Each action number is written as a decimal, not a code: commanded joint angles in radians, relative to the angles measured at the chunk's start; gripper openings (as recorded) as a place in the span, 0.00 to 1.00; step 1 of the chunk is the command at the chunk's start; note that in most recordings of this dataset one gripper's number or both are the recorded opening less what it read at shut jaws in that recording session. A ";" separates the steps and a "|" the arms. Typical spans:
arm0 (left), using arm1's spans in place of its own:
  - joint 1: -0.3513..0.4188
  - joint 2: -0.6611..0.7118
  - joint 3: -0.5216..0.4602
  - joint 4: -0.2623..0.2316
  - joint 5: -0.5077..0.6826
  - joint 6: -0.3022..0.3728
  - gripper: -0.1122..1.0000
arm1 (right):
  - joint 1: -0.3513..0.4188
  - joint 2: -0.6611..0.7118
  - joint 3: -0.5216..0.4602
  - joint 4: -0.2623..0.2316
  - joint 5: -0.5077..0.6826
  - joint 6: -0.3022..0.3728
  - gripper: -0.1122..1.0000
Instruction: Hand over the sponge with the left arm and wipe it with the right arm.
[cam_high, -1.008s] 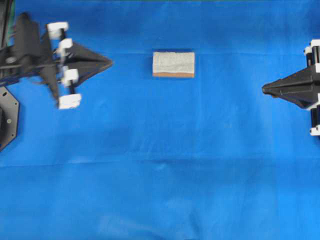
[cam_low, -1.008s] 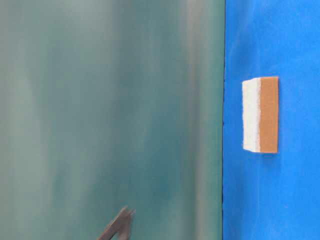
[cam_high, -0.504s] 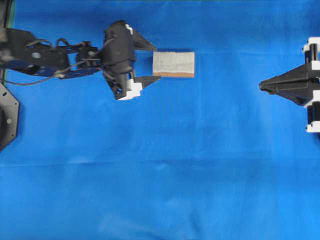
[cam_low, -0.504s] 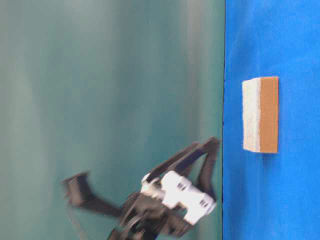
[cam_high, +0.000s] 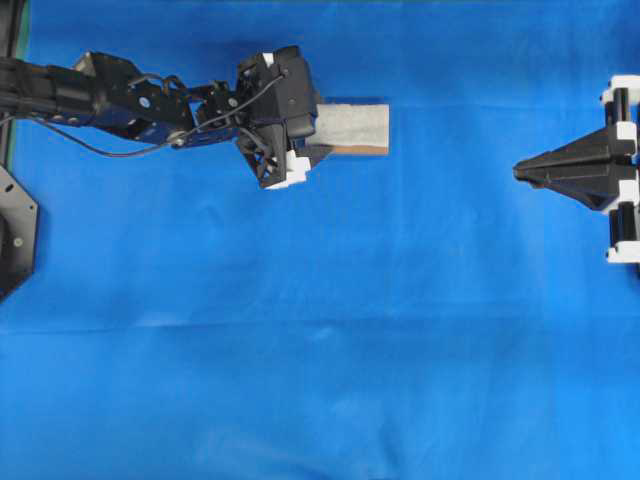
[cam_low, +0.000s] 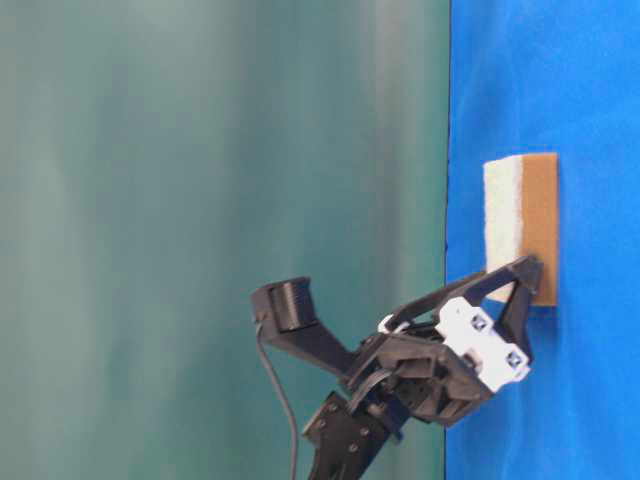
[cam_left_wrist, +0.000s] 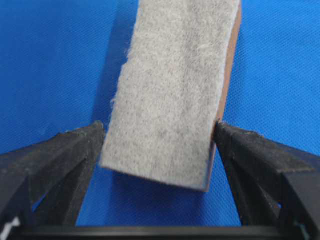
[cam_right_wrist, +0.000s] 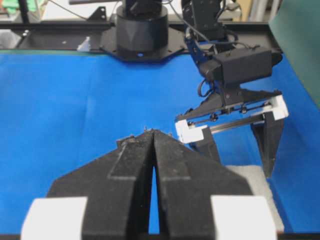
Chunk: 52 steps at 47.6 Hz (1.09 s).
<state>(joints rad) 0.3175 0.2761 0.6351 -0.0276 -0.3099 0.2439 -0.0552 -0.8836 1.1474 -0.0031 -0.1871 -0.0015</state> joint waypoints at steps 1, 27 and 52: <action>0.003 0.000 -0.021 -0.002 -0.008 0.002 0.95 | -0.006 0.006 -0.015 -0.002 -0.006 -0.002 0.10; -0.005 -0.009 -0.017 -0.002 0.003 -0.091 0.60 | -0.009 0.020 -0.015 -0.002 -0.006 -0.002 0.10; -0.158 -0.287 -0.009 -0.008 0.264 -0.123 0.44 | -0.017 0.067 -0.014 -0.002 -0.017 0.000 0.10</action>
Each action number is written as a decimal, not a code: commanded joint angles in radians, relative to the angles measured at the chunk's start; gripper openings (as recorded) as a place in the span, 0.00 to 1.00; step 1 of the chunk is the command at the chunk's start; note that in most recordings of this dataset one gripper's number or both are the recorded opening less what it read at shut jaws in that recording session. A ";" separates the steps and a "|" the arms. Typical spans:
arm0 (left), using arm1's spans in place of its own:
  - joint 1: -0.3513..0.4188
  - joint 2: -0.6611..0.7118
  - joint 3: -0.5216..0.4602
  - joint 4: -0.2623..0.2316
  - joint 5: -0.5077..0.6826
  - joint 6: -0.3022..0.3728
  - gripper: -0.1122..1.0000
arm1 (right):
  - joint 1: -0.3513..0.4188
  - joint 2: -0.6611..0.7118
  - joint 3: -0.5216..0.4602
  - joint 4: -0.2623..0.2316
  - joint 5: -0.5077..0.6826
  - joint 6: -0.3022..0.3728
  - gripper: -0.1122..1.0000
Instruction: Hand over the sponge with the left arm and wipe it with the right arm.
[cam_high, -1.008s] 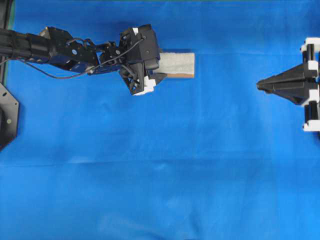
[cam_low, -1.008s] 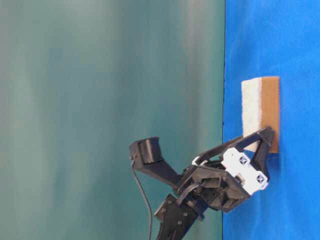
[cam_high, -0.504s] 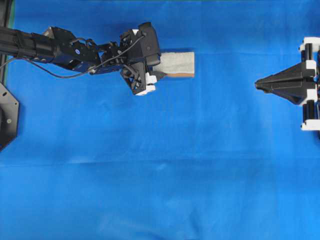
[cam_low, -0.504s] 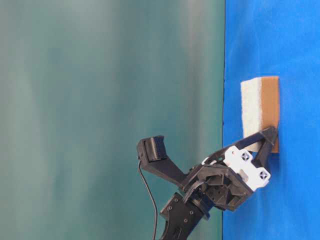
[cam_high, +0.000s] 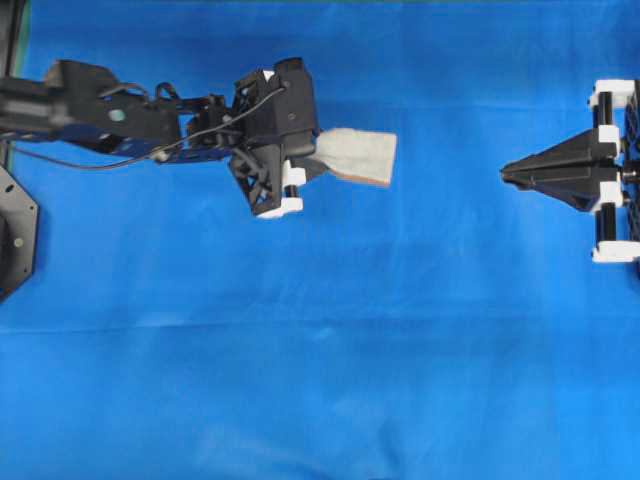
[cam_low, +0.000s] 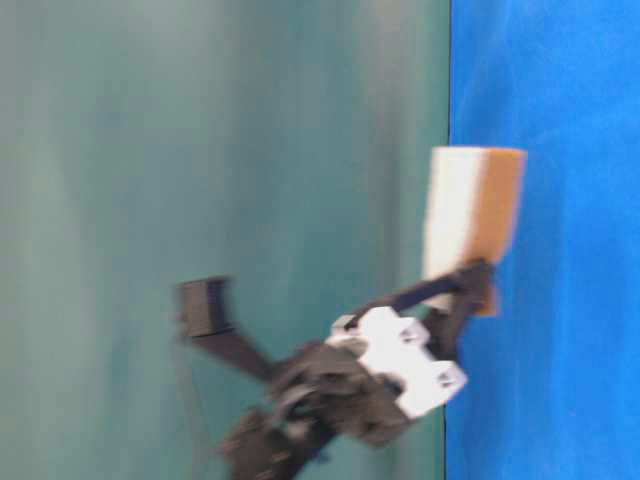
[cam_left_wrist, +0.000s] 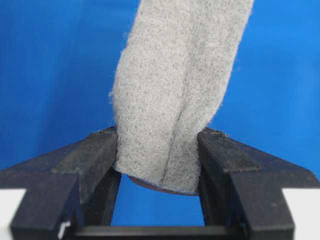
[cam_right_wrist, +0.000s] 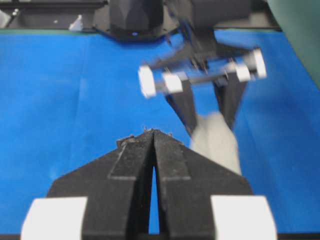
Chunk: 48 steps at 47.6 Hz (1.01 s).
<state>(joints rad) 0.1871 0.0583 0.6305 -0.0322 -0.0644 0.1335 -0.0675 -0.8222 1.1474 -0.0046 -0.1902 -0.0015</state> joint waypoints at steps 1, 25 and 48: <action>-0.043 -0.089 -0.003 -0.003 0.029 -0.023 0.44 | -0.006 0.008 -0.014 0.000 -0.015 0.000 0.10; -0.175 -0.186 0.032 -0.003 0.051 -0.270 0.44 | -0.011 0.057 -0.037 0.005 -0.018 0.011 0.10; -0.173 -0.183 0.029 -0.002 0.058 -0.273 0.44 | 0.040 0.176 -0.123 0.009 -0.018 0.098 0.11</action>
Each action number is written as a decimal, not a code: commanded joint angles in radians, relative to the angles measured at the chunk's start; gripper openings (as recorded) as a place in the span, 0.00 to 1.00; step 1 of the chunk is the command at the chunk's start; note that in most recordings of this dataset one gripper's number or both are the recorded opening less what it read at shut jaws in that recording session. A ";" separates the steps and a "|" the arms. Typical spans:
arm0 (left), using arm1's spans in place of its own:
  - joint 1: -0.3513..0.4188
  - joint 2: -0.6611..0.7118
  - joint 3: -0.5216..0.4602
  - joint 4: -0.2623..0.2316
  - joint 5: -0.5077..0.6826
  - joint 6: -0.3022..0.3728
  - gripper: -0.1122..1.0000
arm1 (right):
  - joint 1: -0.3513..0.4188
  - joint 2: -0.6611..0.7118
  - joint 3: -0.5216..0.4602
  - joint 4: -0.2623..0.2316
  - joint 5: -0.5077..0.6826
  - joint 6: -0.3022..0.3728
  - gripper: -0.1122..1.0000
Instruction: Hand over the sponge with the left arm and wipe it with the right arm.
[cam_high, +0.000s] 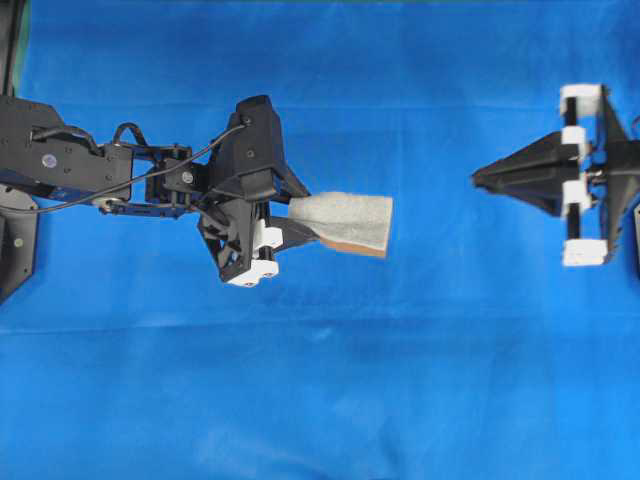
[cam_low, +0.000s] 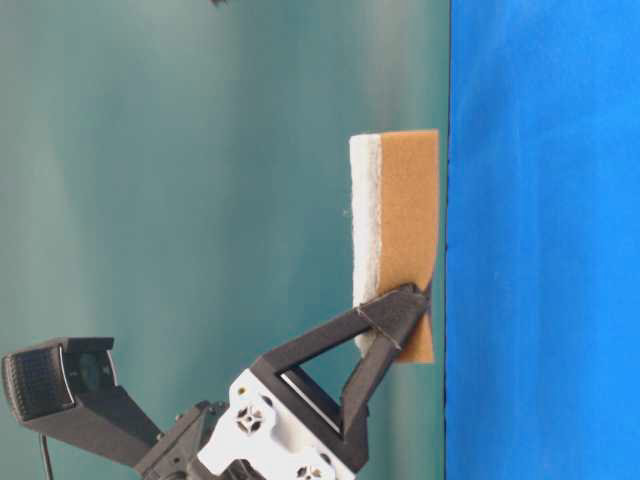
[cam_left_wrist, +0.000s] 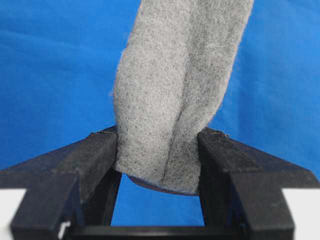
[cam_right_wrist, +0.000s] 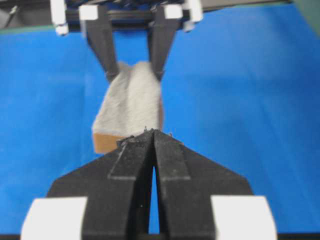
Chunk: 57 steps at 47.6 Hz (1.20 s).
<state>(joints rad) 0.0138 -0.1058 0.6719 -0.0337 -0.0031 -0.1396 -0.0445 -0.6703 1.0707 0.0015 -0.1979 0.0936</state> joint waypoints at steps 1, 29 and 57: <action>0.002 -0.018 -0.011 0.000 -0.003 0.000 0.44 | 0.021 0.037 -0.054 0.005 -0.012 0.005 0.11; 0.006 -0.017 -0.011 0.000 0.002 -0.003 0.44 | 0.055 0.407 -0.291 0.021 -0.003 0.051 0.76; 0.006 -0.017 -0.009 0.000 0.005 0.000 0.44 | 0.028 0.508 -0.325 0.021 0.029 0.051 0.77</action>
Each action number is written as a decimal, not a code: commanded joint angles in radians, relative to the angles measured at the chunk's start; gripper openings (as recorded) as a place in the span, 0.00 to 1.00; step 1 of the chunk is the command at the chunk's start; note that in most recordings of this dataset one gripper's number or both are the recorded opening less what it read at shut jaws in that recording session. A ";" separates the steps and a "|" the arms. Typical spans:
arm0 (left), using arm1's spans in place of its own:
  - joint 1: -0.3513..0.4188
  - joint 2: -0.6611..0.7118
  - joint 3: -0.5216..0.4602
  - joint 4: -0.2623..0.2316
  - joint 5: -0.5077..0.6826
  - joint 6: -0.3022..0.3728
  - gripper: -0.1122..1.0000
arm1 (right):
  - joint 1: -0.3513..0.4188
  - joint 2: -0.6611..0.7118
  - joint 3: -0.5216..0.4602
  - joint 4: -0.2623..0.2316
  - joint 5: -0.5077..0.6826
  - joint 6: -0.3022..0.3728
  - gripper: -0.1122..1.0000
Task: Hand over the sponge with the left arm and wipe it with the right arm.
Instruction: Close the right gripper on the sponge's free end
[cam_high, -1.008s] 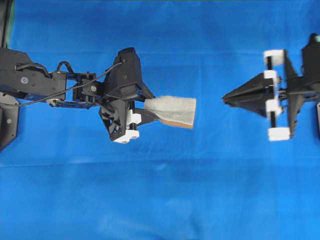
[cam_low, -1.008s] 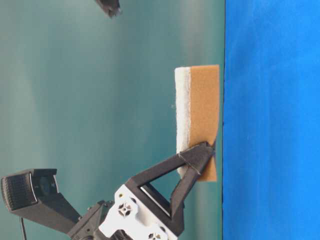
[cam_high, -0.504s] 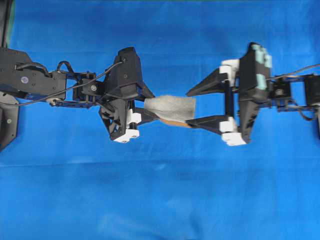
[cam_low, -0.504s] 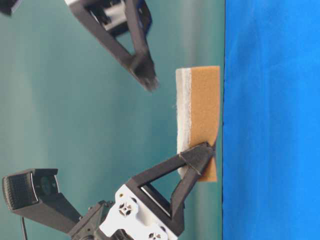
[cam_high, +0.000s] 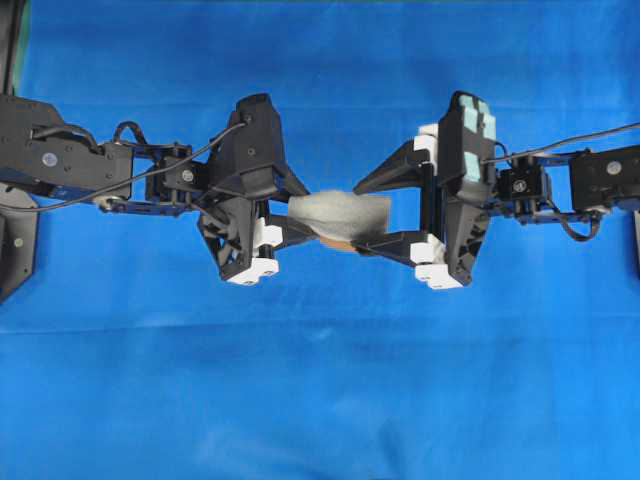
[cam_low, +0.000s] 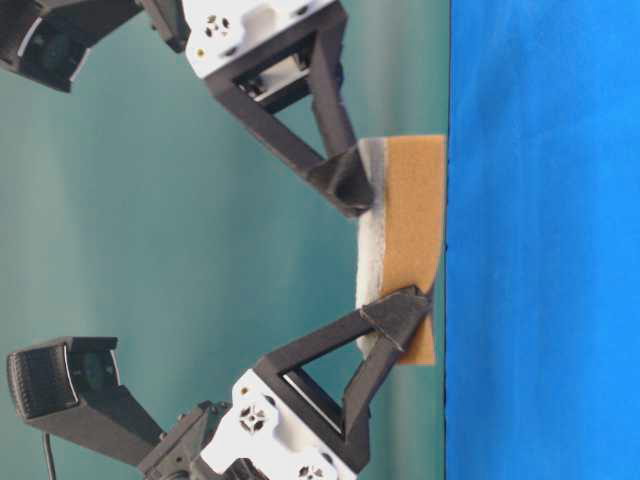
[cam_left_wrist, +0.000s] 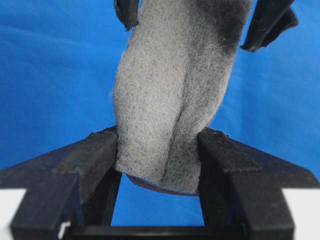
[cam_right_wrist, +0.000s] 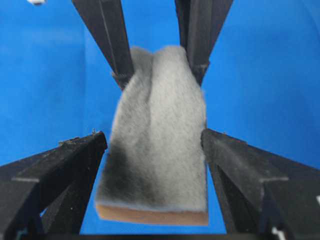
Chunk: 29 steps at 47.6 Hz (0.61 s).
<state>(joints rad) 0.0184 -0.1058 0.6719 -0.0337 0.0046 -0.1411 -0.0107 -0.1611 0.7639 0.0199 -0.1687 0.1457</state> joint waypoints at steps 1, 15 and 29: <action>0.002 -0.017 -0.009 0.000 -0.003 0.002 0.44 | -0.008 0.003 -0.020 0.003 0.002 -0.002 0.77; 0.002 -0.017 -0.008 0.000 -0.003 0.002 0.43 | -0.009 0.051 -0.029 0.003 0.026 -0.003 0.77; 0.002 -0.015 -0.012 0.000 -0.011 0.002 0.40 | -0.009 0.049 -0.040 -0.008 0.028 -0.020 0.71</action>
<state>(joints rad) 0.0230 -0.1043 0.6719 -0.0322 0.0061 -0.1396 -0.0169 -0.1012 0.7486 0.0184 -0.1411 0.1289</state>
